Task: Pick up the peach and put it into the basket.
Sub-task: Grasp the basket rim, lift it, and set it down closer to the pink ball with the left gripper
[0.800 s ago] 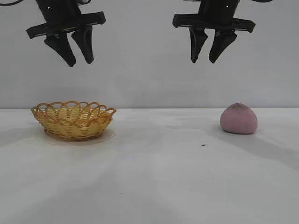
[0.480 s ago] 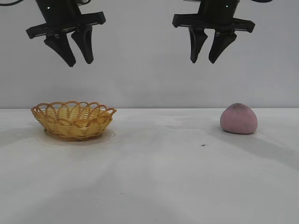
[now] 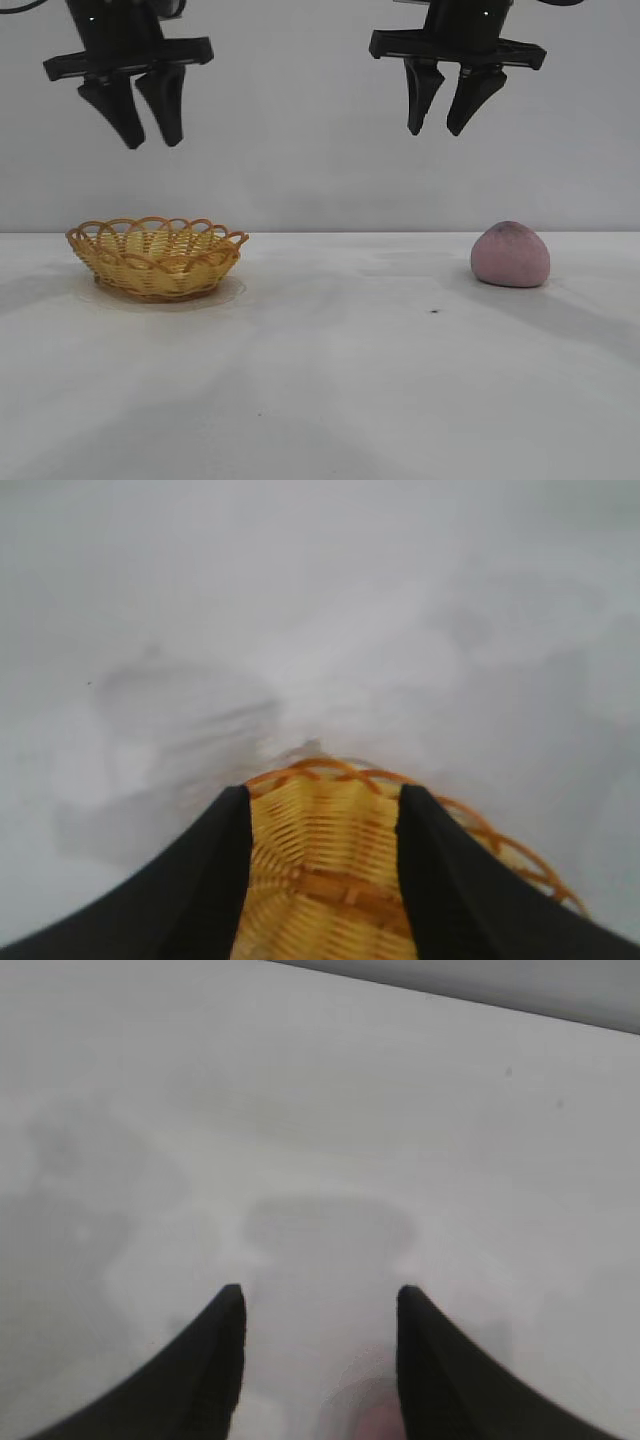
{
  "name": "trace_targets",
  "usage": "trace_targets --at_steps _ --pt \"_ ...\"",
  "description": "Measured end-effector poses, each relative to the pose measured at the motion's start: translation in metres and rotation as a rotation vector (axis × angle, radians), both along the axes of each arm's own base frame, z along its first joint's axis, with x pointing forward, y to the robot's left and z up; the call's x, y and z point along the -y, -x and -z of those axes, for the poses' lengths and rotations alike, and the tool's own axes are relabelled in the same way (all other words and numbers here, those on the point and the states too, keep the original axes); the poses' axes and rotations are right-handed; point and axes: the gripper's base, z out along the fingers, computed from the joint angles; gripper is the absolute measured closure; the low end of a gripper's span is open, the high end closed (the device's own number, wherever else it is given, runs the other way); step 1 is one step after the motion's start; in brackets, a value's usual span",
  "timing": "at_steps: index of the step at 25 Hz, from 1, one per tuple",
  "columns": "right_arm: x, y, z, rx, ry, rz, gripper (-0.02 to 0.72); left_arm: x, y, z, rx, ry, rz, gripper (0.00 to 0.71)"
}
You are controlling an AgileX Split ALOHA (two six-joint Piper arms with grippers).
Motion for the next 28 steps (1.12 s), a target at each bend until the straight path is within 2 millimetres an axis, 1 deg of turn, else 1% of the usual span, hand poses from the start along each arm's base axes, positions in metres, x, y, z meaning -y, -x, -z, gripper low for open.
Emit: trace_targets --at_steps 6,7,8,9,10,12,13,14,16,17,18,19,20,21,22,23,24,26,28 --pt "0.0 0.0 0.0 0.0 0.0 -0.003 0.412 -0.013 -0.007 0.036 -0.075 -0.003 -0.035 0.415" --pt "0.0 0.0 0.0 0.0 -0.001 -0.005 0.412 -0.014 -0.008 0.041 -0.084 0.015 -0.044 0.521" --pt "0.0 0.0 0.0 0.0 -0.001 -0.005 0.412 -0.015 -0.009 0.044 -0.089 0.034 -0.044 0.585" --pt "0.0 0.0 0.0 0.0 -0.001 -0.005 0.412 -0.015 -0.009 0.043 -0.092 0.068 -0.046 0.626" --pt "0.0 0.0 0.0 0.0 0.0 -0.006 0.412 -0.014 -0.01 0.042 -0.095 0.114 -0.053 0.653" --pt "0.0 0.0 0.0 0.0 0.0 -0.006 0.412 -0.012 -0.011 0.041 -0.102 0.208 -0.094 0.641" --pt "0.0 0.0 0.0 -0.002 0.0 -0.006 0.412 -0.011 -0.009 0.038 -0.102 0.258 -0.112 0.71" --pt "0.0 0.0 0.0 -0.004 0.0 -0.006 0.412 -0.009 -0.006 0.033 -0.097 0.308 -0.134 0.71" --pt "0.0 0.001 0.0 -0.008 -0.001 -0.005 0.412 -0.006 0.005 0.02 -0.056 0.406 -0.184 0.71" --pt "0.0 0.001 0.001 -0.011 0.0 -0.005 0.412 -0.003 0.015 0.011 -0.02 0.47 -0.219 0.71" --pt "0.0 0.001 0.001 -0.016 0.002 -0.005 0.412 0.0 0.028 0.005 0.016 0.525 -0.252 0.71" --pt "0.0 0.001 0.001 -0.017 0.003 -0.005 0.412 0.006 0.042 0.004 0.037 0.589 -0.289 0.71" --pt "0.0 0.001 0.001 -0.017 0.002 -0.005 0.412 0.015 0.056 -0.001 0.061 0.654 -0.311 0.71" --pt "0.0 0.001 0.001 -0.017 0.002 -0.005 0.412 0.022 0.07 0.001 0.073 0.698 -0.339 0.71" --pt "0.0 0.001 0.001 -0.017 0.002 -0.005 0.412 0.032 0.084 0.008 0.069 0.716 -0.352 0.71" --pt "0.0 0.001 0.001 -0.017 0.002 -0.005 0.412 0.041 0.094 0.015 0.056 0.734 -0.358 0.71" --pt "0.0 0.001 0.001 -0.017 0.002 -0.005 0.412 0.047 0.104 0.024 0.037 0.736 -0.374 0.71" --pt "0.0 0.002 0.001 -0.021 0.004 -0.005 0.412 0.057 0.118 0.041 -0.005 0.721 -0.391 0.71" --pt "0.0 0.002 0.001 -0.023 0.005 -0.005 0.412 0.064 0.123 0.049 -0.018 0.717 -0.422 0.71"
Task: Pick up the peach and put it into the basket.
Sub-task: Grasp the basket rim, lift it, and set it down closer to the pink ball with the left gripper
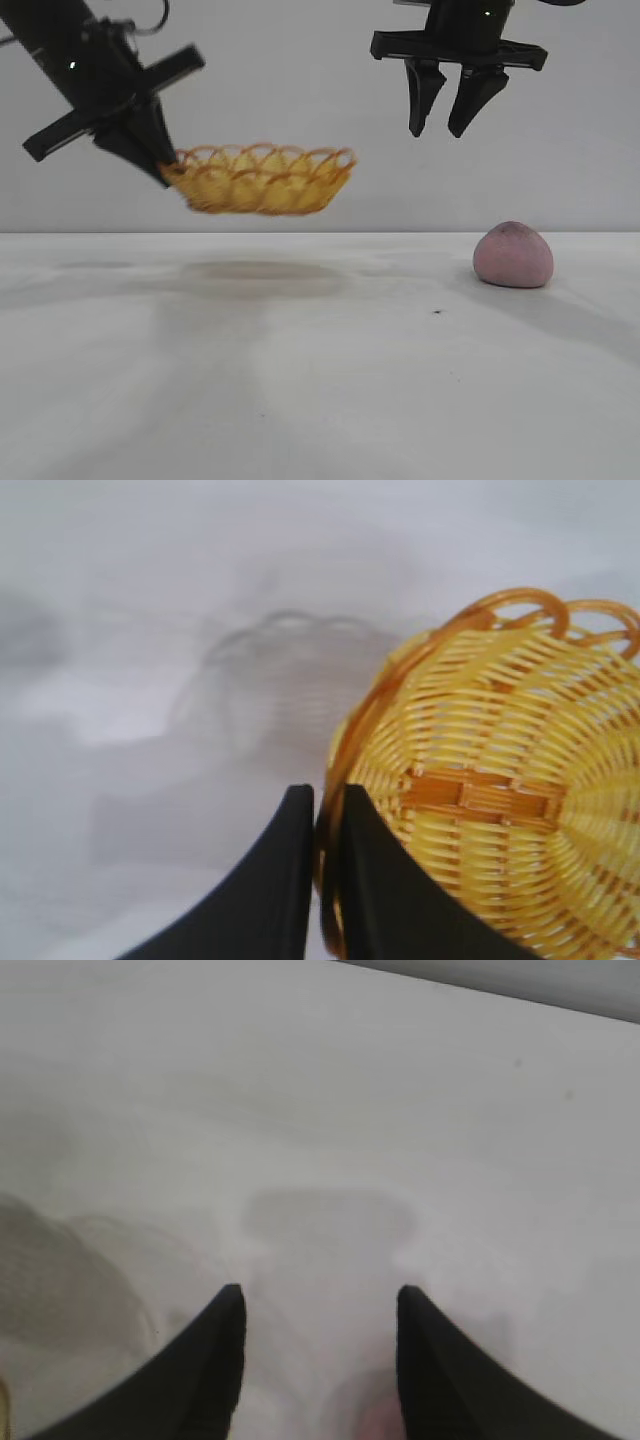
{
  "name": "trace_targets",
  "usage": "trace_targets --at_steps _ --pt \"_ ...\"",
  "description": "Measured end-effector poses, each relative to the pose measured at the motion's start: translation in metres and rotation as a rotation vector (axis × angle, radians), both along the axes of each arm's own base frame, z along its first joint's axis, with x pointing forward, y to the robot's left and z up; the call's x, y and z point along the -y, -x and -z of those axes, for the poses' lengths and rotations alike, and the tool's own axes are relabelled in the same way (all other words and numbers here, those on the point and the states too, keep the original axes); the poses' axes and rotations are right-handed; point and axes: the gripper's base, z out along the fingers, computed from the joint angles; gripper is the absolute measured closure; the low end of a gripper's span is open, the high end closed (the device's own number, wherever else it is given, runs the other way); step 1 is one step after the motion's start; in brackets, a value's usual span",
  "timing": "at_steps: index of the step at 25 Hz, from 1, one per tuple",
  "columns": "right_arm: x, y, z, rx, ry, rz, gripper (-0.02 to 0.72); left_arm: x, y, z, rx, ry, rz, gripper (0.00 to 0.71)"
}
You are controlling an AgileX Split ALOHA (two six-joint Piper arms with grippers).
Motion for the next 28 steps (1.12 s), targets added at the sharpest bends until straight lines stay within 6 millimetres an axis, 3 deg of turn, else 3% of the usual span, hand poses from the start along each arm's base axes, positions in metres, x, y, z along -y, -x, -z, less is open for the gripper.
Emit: trace_targets --at_steps 8,9,10,12,15,17,18,23,28 --pt "0.0 0.001 0.0 -0.01 0.004 0.0 0.412 0.002 0.002 0.022 -0.056 -0.018 -0.062 0.71" --pt "0.0 0.001 0.0 -0.01 0.004 0.0 0.412 0.002 0.003 0.022 -0.057 -0.018 -0.064 0.641" --pt "0.0 0.001 0.0 -0.01 0.004 0.0 0.412 0.002 0.003 0.022 -0.059 -0.017 -0.062 0.641" --pt "0.0 0.001 0.0 -0.01 0.004 -0.001 0.412 0.002 0.003 0.022 -0.061 -0.014 -0.057 0.553" --pt "0.0 0.001 0.0 -0.01 0.004 -0.001 0.412 0.002 0.004 0.018 -0.05 -0.013 -0.049 0.368" --pt "0.0 0.001 0.0 -0.01 0.004 -0.001 0.412 0.0 0.005 0.007 -0.022 -0.006 -0.031 0.314" --pt "0.0 0.001 0.0 -0.01 0.002 -0.001 0.412 -0.001 0.006 -0.002 0.0 -0.002 -0.014 0.331" --pt "0.0 0.001 0.0 -0.012 -0.003 0.0 0.412 -0.031 0.004 -0.037 0.08 -0.013 0.01 0.305" --pt "0.0 0.001 0.001 -0.015 -0.003 0.0 0.412 -0.087 0.0 -0.049 0.182 -0.295 0.122 0.305"
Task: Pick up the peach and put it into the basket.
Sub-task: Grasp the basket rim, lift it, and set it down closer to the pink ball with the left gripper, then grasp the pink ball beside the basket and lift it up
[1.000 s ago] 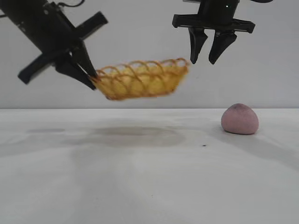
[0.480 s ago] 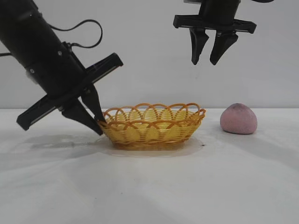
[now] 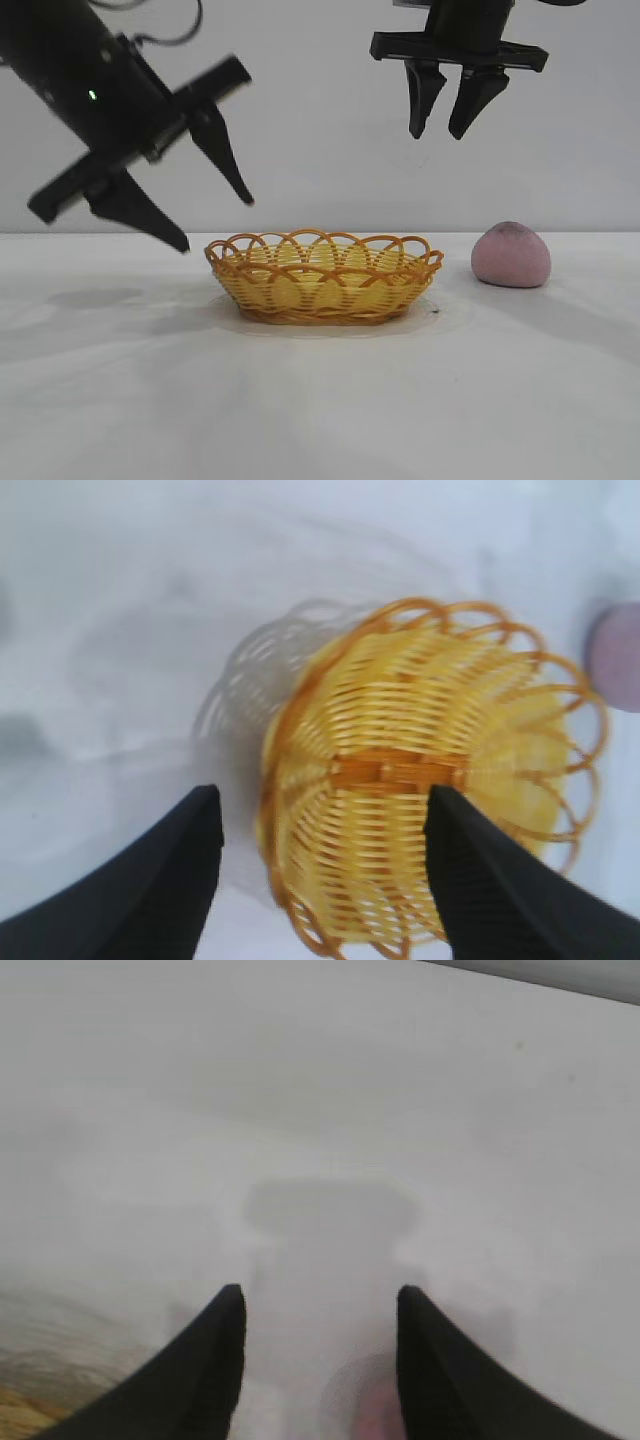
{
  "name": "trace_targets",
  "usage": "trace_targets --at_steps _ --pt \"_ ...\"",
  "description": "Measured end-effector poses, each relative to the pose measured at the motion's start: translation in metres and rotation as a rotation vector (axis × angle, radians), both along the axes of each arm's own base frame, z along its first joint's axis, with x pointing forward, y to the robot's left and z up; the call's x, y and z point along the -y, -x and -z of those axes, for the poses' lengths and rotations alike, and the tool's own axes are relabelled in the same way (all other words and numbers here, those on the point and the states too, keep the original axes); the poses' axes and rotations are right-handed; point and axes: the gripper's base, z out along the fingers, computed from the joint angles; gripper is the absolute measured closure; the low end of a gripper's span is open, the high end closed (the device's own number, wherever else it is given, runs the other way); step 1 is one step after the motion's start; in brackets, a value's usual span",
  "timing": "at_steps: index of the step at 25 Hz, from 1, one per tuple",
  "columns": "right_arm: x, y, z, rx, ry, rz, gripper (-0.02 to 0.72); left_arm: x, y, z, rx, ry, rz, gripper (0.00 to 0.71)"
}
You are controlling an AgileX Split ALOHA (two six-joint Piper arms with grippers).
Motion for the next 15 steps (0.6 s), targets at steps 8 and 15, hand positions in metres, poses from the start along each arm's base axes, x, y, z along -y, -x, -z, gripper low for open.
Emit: trace_targets --at_steps 8,15 --pt "0.0 0.0 0.0 -0.006 0.0 0.0 0.412 -0.04 0.0 -0.01 -0.074 -0.348 0.003 0.305" --pt "0.0 0.002 0.001 -0.018 0.012 -0.013 0.412 -0.038 0.091 -0.078 0.125 -0.311 -0.005 0.305"
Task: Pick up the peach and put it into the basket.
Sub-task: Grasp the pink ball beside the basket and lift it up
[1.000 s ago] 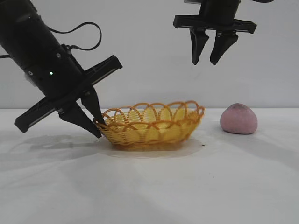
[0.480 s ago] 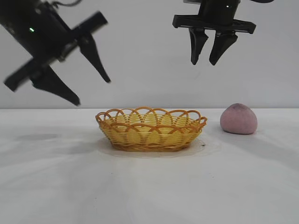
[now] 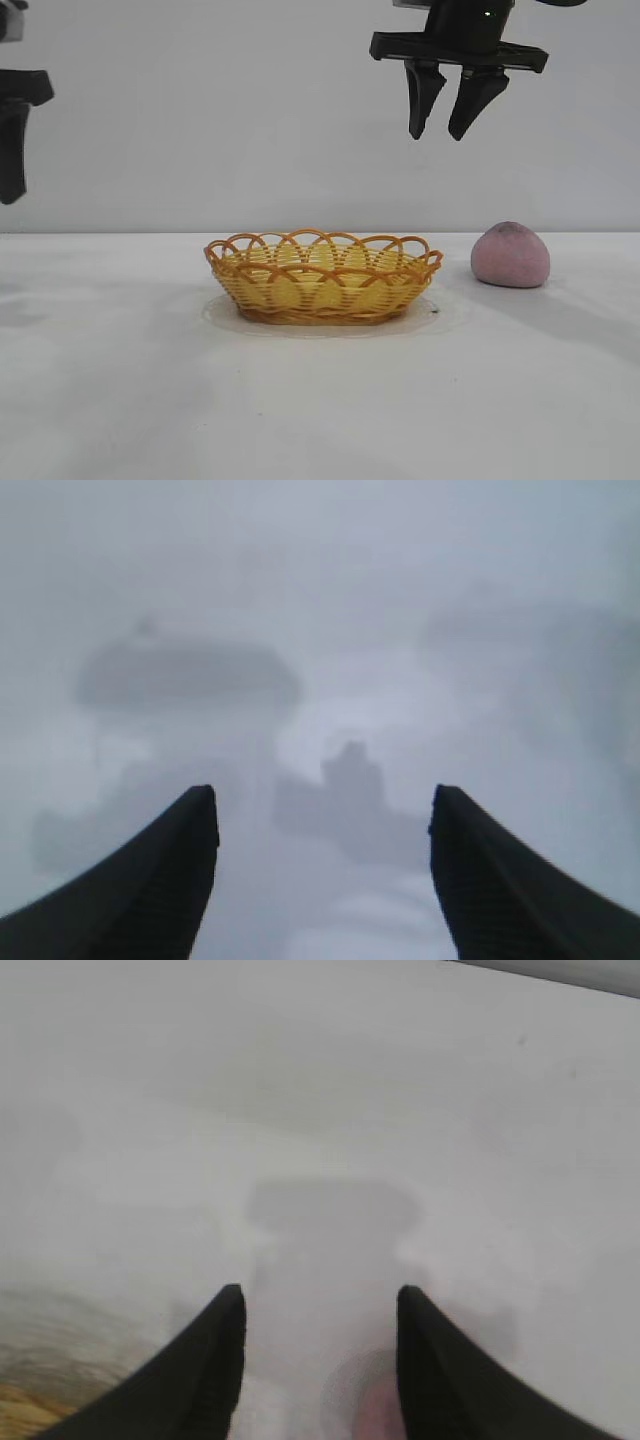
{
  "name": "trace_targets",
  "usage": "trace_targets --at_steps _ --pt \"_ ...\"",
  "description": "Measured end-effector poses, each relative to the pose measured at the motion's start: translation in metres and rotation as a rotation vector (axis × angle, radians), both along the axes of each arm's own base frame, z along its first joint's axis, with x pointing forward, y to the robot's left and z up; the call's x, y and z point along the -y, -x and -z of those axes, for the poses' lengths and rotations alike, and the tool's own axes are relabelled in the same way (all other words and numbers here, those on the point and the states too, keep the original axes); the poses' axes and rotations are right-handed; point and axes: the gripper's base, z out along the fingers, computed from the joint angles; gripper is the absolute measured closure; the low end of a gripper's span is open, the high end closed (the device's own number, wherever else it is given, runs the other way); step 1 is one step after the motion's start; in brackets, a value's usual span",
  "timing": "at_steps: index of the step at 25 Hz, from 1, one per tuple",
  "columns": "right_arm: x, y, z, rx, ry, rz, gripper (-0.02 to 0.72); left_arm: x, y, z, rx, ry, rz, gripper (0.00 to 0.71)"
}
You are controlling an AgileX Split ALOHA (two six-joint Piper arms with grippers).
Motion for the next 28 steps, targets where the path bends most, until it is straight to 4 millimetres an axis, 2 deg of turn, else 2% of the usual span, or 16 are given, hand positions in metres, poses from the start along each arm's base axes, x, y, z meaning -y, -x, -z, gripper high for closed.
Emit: trace_targets --at_steps 3,5,10,13,16,20,28 --pt "0.0 0.0 0.0 -0.002 0.002 -0.002 0.412 0.001 0.057 -0.013 0.047 0.012 0.045 0.305" --pt "0.0 0.0 0.0 -0.001 0.004 -0.006 0.412 -0.003 0.087 -0.017 0.043 0.012 0.061 0.305" --pt "0.0 0.0 0.0 -0.002 0.004 -0.006 0.412 -0.016 0.151 -0.036 0.106 0.022 0.065 0.305" --pt "0.0 0.0 0.0 -0.002 0.004 -0.006 0.412 -0.024 0.183 -0.038 0.118 0.015 0.064 0.305" --pt "0.0 0.0 0.0 -0.004 0.006 -0.008 0.412 -0.029 0.202 -0.028 0.078 -0.005 0.06 0.305" --pt "0.0 0.001 0.001 -0.013 0.009 -0.008 0.412 -0.031 0.21 -0.007 0.039 -0.02 0.067 0.305" --pt "0.001 0.003 0.002 -0.039 0.022 -0.009 0.412 -0.035 0.231 -0.002 0.235 -0.024 0.101 0.305"
